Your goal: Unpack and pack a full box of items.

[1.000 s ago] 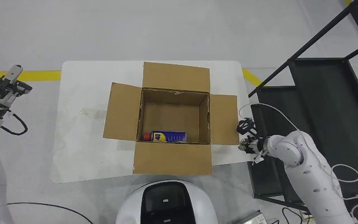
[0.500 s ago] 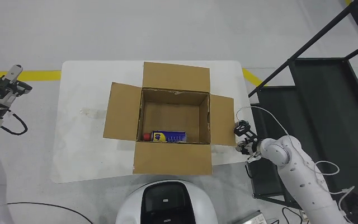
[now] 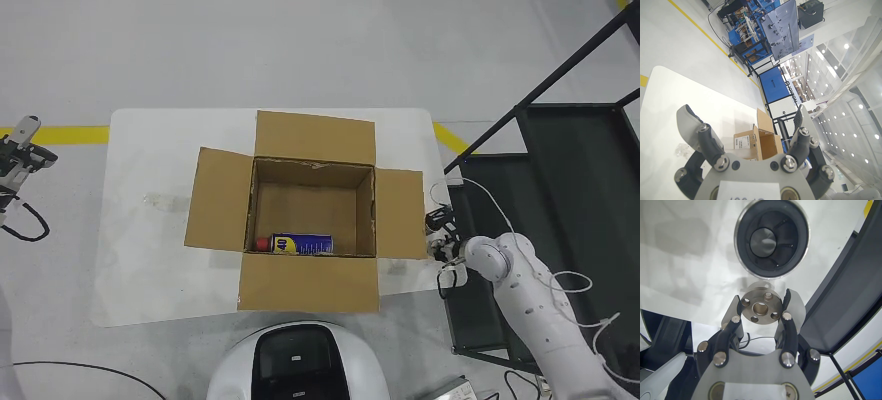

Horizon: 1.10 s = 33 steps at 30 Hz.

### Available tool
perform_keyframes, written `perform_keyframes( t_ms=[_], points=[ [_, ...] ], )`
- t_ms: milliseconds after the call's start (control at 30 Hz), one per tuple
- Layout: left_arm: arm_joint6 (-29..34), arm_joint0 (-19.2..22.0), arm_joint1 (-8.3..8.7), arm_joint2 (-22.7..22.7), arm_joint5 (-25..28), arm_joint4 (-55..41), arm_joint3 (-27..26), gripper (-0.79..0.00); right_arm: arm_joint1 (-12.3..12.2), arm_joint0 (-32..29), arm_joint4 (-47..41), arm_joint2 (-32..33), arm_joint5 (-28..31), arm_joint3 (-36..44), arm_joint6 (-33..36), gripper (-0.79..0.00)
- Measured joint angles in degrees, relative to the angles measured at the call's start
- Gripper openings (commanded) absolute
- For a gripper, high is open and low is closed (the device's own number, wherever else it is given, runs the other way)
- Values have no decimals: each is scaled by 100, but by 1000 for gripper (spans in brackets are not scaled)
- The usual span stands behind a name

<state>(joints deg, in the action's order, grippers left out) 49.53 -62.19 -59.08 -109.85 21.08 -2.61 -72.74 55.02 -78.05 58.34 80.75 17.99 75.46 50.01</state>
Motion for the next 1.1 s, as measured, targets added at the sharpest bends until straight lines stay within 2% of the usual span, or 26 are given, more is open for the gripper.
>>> perform_keyframes(
  t_ms=[33, 67, 100, 300, 433, 633, 867, 967, 1100],
  points=[
    [0, 0, 0, 0, 0, 0, 0, 0, 5, 49, 39, -37, 15, -51, -14, -477],
    [0, 0, 0, 0, 0, 0, 0, 0, 12, 107, 80, -86, 35, -122, -24, -209],
    [0, 0, 0, 0, 0, 0, 0, 0, 17, 148, 103, -121, 51, -178, -19, 0],
    [0, 0, 0, 0, 0, 0, 0, 0, 48, 358, -32, -216, 88, -472, -7, 0],
    [0, 0, 0, 0, 0, 0, 0, 0, 21, 352, -238, -50, 138, -411, 18, 0],
    [0, 0, 0, 0, 0, 0, 0, 0, -128, 1, -572, 713, 170, 229, 302, 0],
    [0, 0, 0, 0, 0, 0, 0, 0, -270, -430, -1441, 1806, 326, 1332, 650, 0],
    [0, 0, 0, 0, 0, 0, 0, 0, -276, -396, -1693, 1910, 363, 1603, 494, 0],
    [0, 0, 0, 0, 0, 0, 0, 0, -252, -171, -1994, 1712, 436, 1842, 224, 0]
  ],
)
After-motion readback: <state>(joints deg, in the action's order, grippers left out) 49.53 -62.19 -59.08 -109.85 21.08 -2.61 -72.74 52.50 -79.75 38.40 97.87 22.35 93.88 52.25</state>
